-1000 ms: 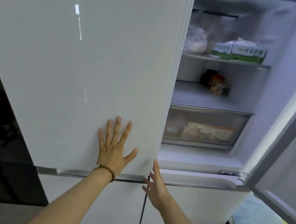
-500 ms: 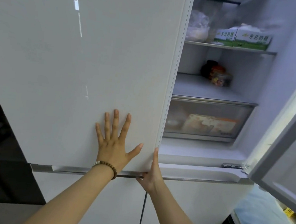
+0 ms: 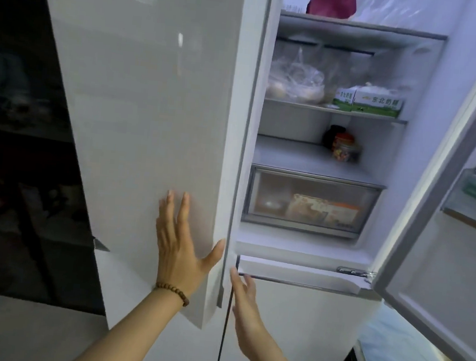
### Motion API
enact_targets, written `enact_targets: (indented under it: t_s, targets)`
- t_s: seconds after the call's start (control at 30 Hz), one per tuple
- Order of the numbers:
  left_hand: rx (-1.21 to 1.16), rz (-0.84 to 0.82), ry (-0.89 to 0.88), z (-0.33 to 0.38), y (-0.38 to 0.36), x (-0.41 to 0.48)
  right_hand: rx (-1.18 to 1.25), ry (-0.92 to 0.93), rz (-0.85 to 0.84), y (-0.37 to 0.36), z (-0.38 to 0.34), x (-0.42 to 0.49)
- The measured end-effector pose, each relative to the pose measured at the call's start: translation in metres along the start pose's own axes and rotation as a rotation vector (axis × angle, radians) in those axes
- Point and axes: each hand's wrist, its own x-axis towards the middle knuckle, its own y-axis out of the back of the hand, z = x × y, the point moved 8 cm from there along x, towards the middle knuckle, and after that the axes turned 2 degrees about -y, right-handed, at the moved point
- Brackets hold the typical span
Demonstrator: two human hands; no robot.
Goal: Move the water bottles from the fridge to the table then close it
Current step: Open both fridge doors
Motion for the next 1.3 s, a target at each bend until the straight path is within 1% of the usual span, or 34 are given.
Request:
enact_targets:
  t_s: [0.07, 0.17, 0.23, 0.33, 0.47, 0.57, 0.8, 0.93, 1.07, 1.3]
  targets:
    - [-0.026, 0.073, -0.031, 0.026, 0.029, 0.006, -0.056, 0.171, 0.005, -0.005, -0.048, -0.021]
    - [-0.029, 0.203, -0.089, 0.067, 0.075, 0.013, -0.119, 0.34, -0.079, -0.029, -0.107, -0.052]
    - [0.018, 0.248, -0.135, 0.091, 0.101, 0.013, -0.151, 0.41, -0.133, -0.048, -0.129, -0.072]
    - [0.111, 0.233, -0.13, 0.11, 0.134, 0.008, -0.173, 0.459, -0.243, -0.079, -0.141, -0.1]
    - [0.224, 0.209, -0.01, 0.106, 0.175, -0.001, -0.187, 0.459, -0.323, -0.104, -0.14, -0.13]
    - [0.273, 0.21, 0.065, 0.097, 0.203, -0.006, -0.266, 0.433, -0.381, -0.121, -0.139, -0.146]
    - [0.249, 0.279, 0.274, 0.058, 0.265, -0.004, -0.4, 0.398, -0.512, -0.176, -0.134, -0.166]
    - [0.254, 0.322, 0.381, 0.027, 0.301, 0.002, -0.429, 0.333, -0.647, -0.223, -0.119, -0.175]
    - [0.268, 0.336, 0.442, -0.01, 0.343, 0.006, -0.443, 0.307, -0.738, -0.274, -0.107, -0.187]
    - [0.221, 0.257, 0.401, -0.068, 0.408, 0.02, -0.495, 0.32, -0.797, -0.356, -0.095, -0.199]
